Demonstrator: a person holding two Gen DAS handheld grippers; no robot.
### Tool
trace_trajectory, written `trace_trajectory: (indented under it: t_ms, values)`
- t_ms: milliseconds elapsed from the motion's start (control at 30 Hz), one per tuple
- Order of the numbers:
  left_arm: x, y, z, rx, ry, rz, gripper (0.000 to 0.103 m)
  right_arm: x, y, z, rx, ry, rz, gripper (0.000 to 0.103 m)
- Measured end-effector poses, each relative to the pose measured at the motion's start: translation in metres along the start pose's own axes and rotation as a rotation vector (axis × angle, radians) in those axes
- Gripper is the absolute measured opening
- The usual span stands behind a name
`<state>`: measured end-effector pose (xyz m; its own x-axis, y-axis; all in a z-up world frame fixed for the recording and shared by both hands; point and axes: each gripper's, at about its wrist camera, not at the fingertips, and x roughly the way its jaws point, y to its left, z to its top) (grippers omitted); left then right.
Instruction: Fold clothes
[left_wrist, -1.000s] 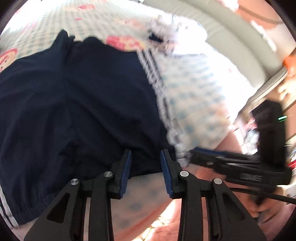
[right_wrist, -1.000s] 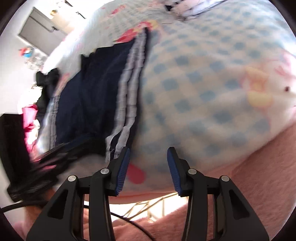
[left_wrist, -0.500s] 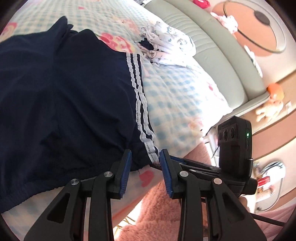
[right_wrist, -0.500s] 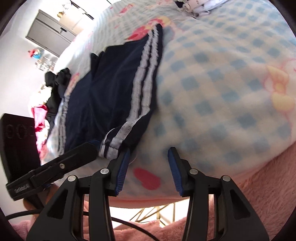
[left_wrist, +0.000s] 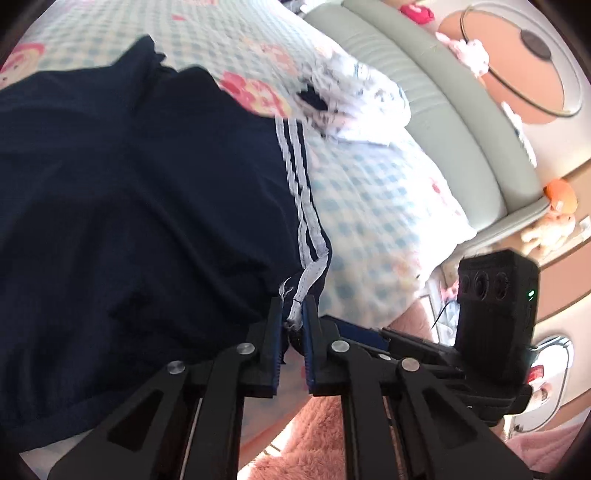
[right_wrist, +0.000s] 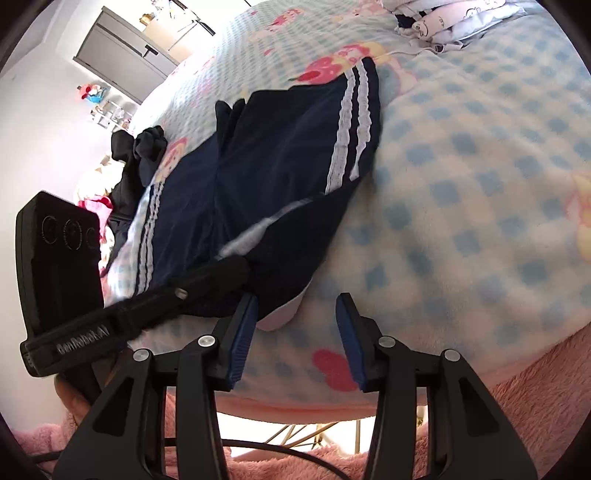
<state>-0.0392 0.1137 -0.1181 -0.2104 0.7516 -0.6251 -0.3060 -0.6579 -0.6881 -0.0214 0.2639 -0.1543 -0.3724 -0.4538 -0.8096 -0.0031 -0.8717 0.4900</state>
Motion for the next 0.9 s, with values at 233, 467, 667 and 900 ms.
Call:
trace_trajectory:
  t_ms: [233, 467, 667, 900]
  values:
    - [-0.064, 0.024, 0.004, -0.081, -0.168, 0.013, 0.010, 0.000, 0.026, 0.008, -0.100, 0.028, 0.001, 0.049]
    - [-0.123, 0.072, -0.015, -0.189, -0.277, 0.051, 0.010, 0.042, 0.086, -0.005, -0.276, 0.132, 0.038, 0.052]
    - [-0.158, 0.098, -0.035, -0.256, -0.344, 0.074, 0.010, 0.050, 0.102, -0.009, -0.341, 0.073, -0.104, 0.052]
    - [-0.165, 0.097, -0.058, -0.279, -0.363, 0.140, 0.010, 0.049, 0.106, -0.015, -0.387, 0.086, -0.132, 0.056]
